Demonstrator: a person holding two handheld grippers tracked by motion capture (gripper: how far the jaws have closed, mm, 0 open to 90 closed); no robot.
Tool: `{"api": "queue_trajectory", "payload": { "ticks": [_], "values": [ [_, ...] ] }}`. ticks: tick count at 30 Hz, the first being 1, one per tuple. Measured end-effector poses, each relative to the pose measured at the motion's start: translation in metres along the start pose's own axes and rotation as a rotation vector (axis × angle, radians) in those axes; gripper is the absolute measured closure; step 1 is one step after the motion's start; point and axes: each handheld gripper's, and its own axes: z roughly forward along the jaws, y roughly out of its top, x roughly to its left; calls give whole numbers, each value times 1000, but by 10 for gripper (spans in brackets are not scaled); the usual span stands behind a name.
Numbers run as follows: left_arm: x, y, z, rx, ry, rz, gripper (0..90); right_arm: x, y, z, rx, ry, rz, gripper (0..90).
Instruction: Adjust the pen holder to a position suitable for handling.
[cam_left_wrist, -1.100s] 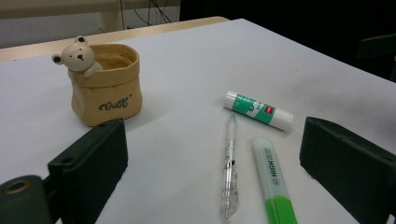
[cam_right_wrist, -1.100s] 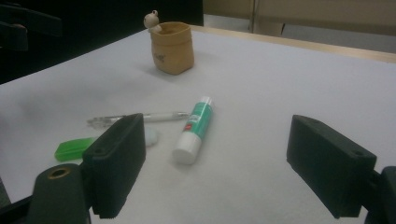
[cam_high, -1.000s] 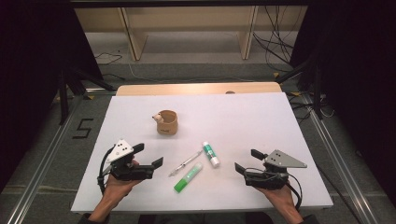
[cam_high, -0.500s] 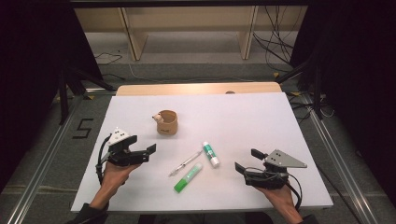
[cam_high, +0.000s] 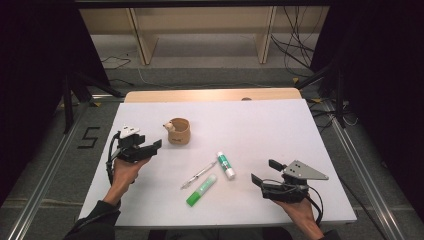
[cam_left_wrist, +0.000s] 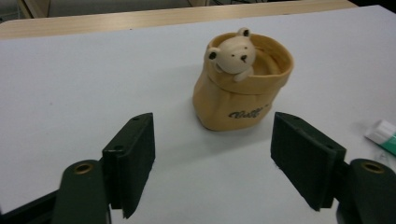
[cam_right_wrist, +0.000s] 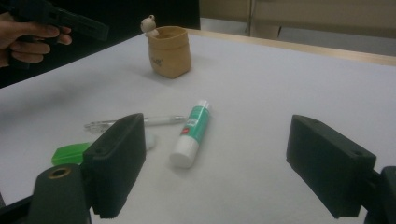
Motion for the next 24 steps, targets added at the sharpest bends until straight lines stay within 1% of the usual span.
{"api": "queue_trajectory", "payload": {
  "ticks": [1, 2, 3, 4, 6, 9, 11, 13, 15, 18, 21, 22, 24],
  "values": [
    [2, 1, 4, 3, 8, -3, 343, 0, 0, 0, 0, 0, 0, 207],
    [3, 2, 7, 9, 17, -7, 367, 0, 0, 0, 1, 0, -1, 207],
    [5, 2, 10, 15, 24, -16, 421, 0, 0, 0, 0, 1, 0, 207],
    [6, 2, 14, 19, 30, -25, 421, 0, 0, 0, 0, 1, 0, 207],
    [8, 3, 20, 30, 45, -25, 483, 0, 0, 1, 1, 2, -2, 207],
    [11, 3, 28, 37, 58, -17, 561, 0, 0, 1, 1, 3, -3, 207],
    [12, 3, 34, 37, 68, 4, 614, 0, 0, 1, 1, 4, -2, 207],
    [14, 2, 41, 40, 79, 11, 677, 0, -1, 1, 6, 1, -7, 207],
    [17, 1, 47, 48, 81, 7, 733, 0, -1, 2, 5, 3, -5, 207],
    [19, 0, 55, 59, 79, 9, 784, 0, -1, 2, 4, 4, -3, 207],
    [20, -1, 63, 65, 74, 5, 860, 0, -1, 2, 6, 7, -2, 207],
    [19, -1, 65, 67, 71, 4, 860, 0, -1, 2, 6, 7, -2, 207],
    [19, 0, 69, 68, 67, 7, 891, 1, -1, 2, 6, 9, -1, 204]
  ]
}}
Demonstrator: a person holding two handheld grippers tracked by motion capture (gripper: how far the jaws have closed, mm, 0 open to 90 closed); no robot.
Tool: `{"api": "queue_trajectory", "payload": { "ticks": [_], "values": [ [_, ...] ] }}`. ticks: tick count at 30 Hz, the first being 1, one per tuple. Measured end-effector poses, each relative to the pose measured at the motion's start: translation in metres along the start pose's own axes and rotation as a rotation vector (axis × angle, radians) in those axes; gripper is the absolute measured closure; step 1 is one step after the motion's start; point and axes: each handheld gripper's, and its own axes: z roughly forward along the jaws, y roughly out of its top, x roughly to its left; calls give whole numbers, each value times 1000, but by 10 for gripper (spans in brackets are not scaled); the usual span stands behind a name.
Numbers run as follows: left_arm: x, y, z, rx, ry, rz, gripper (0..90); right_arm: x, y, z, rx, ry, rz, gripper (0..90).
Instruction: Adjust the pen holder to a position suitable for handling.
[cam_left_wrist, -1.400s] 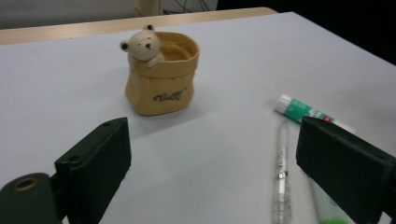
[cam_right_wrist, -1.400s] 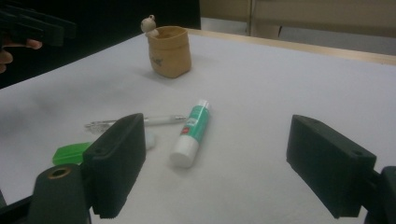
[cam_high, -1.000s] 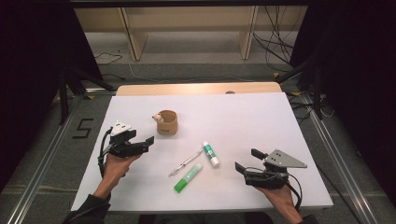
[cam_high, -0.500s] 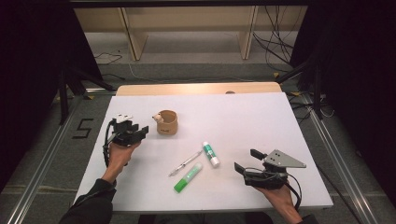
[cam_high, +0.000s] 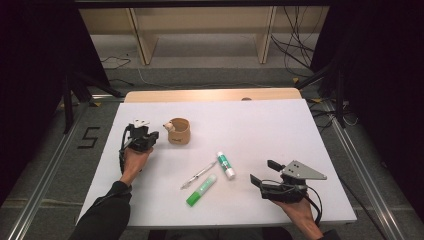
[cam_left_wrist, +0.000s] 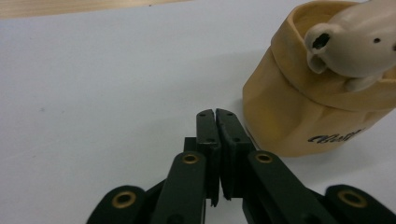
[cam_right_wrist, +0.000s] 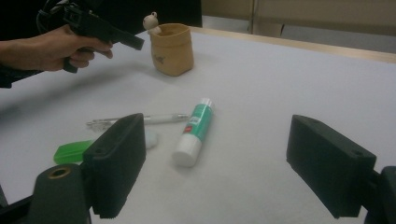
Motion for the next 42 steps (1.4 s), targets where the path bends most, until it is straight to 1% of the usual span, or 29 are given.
{"api": "queue_trajectory", "payload": {
  "ticks": [2, 6, 11, 15, 17, 18, 21, 24, 32, 33, 34, 35, 38, 41, 42],
  "values": [
    [-2, 2, 4, 0, -7, -2, 892, 0, 0, 0, 0, 1, 0, 204],
    [-7, 5, 11, 0, -23, 11, 893, 0, 0, 0, 0, 3, 2, 202],
    [-10, 7, 18, 5, -36, 4, 893, 0, 0, 0, 1, 5, 2, 201],
    [-11, 7, 22, 16, -42, 10, 894, 0, -1, 0, 2, 7, -1, 201],
    [-12, 8, 24, 14, -53, 1, 894, 0, -1, 1, 4, 9, -3, 201],
    [-13, 8, 24, 15, -59, 0, 895, 0, -1, 1, 5, 10, -4, 201],
    [-15, 8, 25, 26, -54, 15, 895, 1, -1, 1, 6, 11, -5, 201],
    [-15, 8, 24, 31, -59, 9, 895, 1, -1, 2, 11, 14, -2, 201],
    [-17, 9, 24, 43, -44, 9, 896, 2, -1, 4, 16, 17, -8, 200],
    [-18, 10, 23, 45, -49, 10, 896, 2, -1, 4, 16, 16, -9, 200],
    [-18, 11, 23, 46, -65, 3, 896, 2, -1, 4, 16, 16, -9, 200],
    [-20, 12, 23, 49, -82, -3, 896, 2, -1, 4, 16, 17, -8, 200],
    [-32, 14, 26, 56, -82, 27, 896, 2, -1, 4, 18, 18, -8, 200],
    [-42, 15, 29, 57, -101, 28, 896, 2, -1, 4, 18, 17, -9, 200],
    [-45, 16, 30, 61, -105, 36, 896, 2, -1, 4, 18, 17, -9, 200]
  ]
}}
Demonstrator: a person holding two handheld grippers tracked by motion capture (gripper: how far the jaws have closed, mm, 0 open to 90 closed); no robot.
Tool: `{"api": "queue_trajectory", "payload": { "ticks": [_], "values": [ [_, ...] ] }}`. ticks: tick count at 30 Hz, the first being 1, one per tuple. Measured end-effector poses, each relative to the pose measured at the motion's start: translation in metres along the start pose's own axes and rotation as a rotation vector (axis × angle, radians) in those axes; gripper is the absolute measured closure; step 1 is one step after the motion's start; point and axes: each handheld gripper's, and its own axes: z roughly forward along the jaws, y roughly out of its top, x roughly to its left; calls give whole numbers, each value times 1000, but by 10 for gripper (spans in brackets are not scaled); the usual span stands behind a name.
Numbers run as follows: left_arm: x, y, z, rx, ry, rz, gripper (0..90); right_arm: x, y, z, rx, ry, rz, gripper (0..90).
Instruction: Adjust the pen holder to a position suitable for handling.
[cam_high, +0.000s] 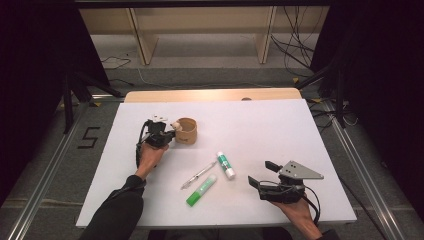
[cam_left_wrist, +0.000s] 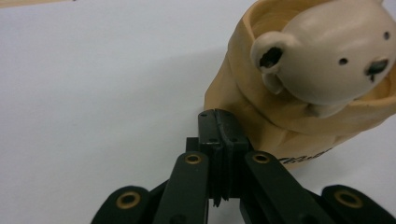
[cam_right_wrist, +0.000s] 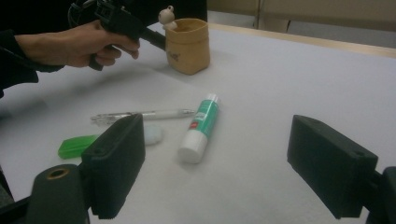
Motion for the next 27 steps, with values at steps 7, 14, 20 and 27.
{"api": "queue_trajectory", "payload": {
  "ticks": [7, 14, 20, 27],
  "values": [
    [-17, 3, 6, 3, -23, 12, 896, 0, 0, 0, 1, -1, 0, 200],
    [-30, 5, 11, 16, -50, 33, 896, 0, 0, 0, 2, 0, -2, 201],
    [-41, 6, 14, 25, -74, 49, 896, 0, 0, 0, 3, -1, -2, 201],
    [-47, 7, 16, 34, -85, 56, 896, 0, 0, 0, 4, 1, -5, 201]
  ]
}}
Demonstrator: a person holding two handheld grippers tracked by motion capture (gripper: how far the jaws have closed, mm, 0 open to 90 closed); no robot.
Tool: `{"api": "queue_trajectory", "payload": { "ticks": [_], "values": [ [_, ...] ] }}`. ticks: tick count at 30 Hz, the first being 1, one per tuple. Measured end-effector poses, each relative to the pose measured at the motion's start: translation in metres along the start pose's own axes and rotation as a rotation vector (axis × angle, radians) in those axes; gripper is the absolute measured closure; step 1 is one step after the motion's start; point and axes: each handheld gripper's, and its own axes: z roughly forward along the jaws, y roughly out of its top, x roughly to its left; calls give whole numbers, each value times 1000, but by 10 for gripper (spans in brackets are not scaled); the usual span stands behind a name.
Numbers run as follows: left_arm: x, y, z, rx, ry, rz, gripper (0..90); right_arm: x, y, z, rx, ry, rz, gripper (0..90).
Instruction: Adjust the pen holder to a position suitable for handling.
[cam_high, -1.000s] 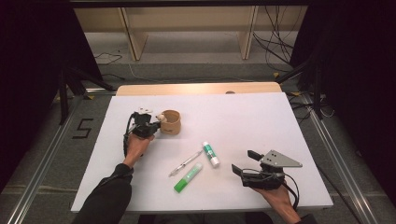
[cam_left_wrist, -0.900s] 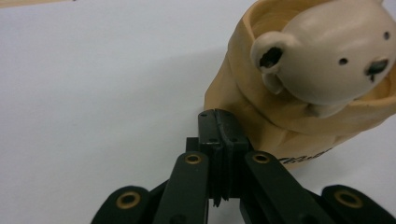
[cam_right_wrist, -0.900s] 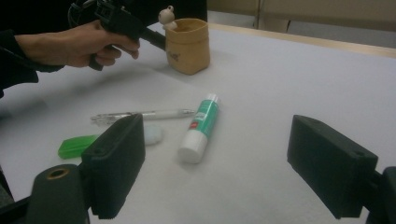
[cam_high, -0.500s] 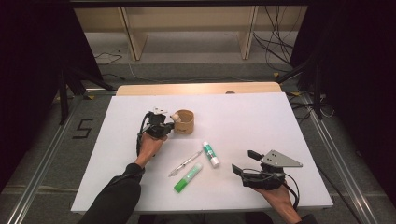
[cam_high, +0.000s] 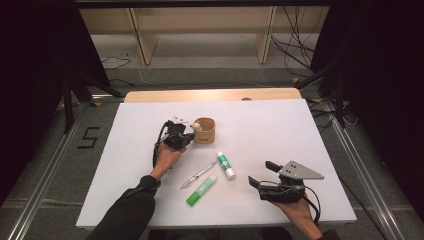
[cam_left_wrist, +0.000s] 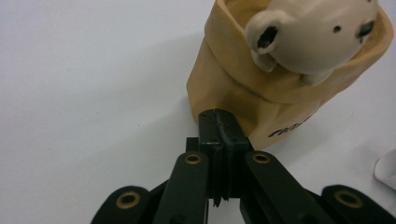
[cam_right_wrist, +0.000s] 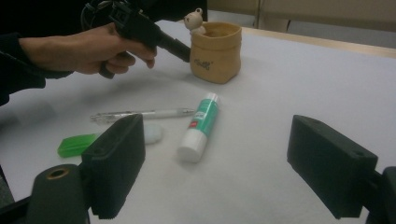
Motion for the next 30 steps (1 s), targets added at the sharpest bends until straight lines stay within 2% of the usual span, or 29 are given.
{"api": "queue_trajectory", "payload": {
  "ticks": [14, 23, 27, 30],
  "values": [
    [-17, 4, 8, -5, -25, 18, 896, 0, 0, 0, 4, 1, -1, 201],
    [-20, 5, 8, -10, -28, 23, 893, 1, 0, 0, 5, 2, -4, 201],
    [-17, 7, -2, -13, -31, 17, 803, 1, 0, -1, 2, 1, -3, 201],
    [-13, 10, -12, 24, -51, 7, 679, 0, 0, -1, 1, -1, 1, 201]
  ]
}}
